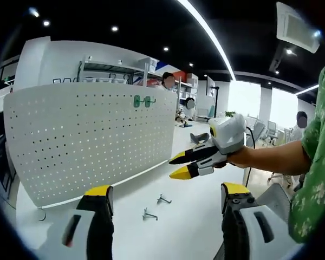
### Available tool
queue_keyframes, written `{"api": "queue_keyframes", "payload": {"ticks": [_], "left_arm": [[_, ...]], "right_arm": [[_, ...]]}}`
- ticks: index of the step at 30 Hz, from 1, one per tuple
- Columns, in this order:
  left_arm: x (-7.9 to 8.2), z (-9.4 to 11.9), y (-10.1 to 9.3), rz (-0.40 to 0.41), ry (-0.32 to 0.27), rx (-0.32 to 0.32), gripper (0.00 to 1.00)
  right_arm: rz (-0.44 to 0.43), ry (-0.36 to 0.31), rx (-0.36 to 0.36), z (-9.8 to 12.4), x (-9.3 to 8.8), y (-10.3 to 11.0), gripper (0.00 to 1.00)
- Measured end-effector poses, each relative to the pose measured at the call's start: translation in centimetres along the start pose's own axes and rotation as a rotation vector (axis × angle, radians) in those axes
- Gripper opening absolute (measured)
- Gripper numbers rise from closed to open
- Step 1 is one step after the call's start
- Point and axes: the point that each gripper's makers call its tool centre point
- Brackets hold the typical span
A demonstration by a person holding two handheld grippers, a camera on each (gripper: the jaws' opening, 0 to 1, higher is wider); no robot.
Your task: Insert the hook assembly into the mounting plate slot until the hook locks in place.
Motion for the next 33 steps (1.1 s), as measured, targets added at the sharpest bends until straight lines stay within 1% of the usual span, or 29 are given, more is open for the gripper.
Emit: {"api": "queue_keyframes", "payload": {"ticks": [5,8,14,18,24,26,28,33], "left_arm": [[-0.4,0.0,0.0,0.007,0.006,0.006,0.84],[-0.6,0.1,0.0,0.010,0.010,0.009,0.84],[-1.0,0.1,0.0,0.016,0.016,0.015,0.84],[-1.0,0.2,0.1,0.020,0.016,0.023,0.84],[-1.2,0.4,0.4,0.027,0.020,0.038,0.84],[-1.3,0.3,0.4,0.032,0.024,0.042,0.83],[-1.5,0.3,0.4,0.033,0.028,0.045,0.83],[-1.7,0.2,0.4,0.038,0.035,0.054,0.83]], "right_arm": [[0.044,0.042,0.053,-1.0,-0.7,0.6,0.28],[0.072,0.060,0.076,-1.5,-0.9,0.8,0.28],[0.121,0.092,0.148,-2.8,-1.7,1.7,0.27],[0.140,0.115,0.199,-3.8,-2.5,2.3,0.26],[0.188,0.158,0.283,-5.1,-3.9,3.6,0.24],[0.205,0.163,0.312,-5.5,-4.2,4.0,0.24],[0.213,0.165,0.327,-5.9,-4.4,4.3,0.23],[0.215,0.193,0.370,-7.4,-5.6,4.7,0.21]]}}
Point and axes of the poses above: the point that each gripper's makers call its tool centre point, and the gripper's own axes: z roughly backward along the fingers, y roughly to its left, x roughly out of its top, and after that the axes turned 6 degrees about y, right-handed
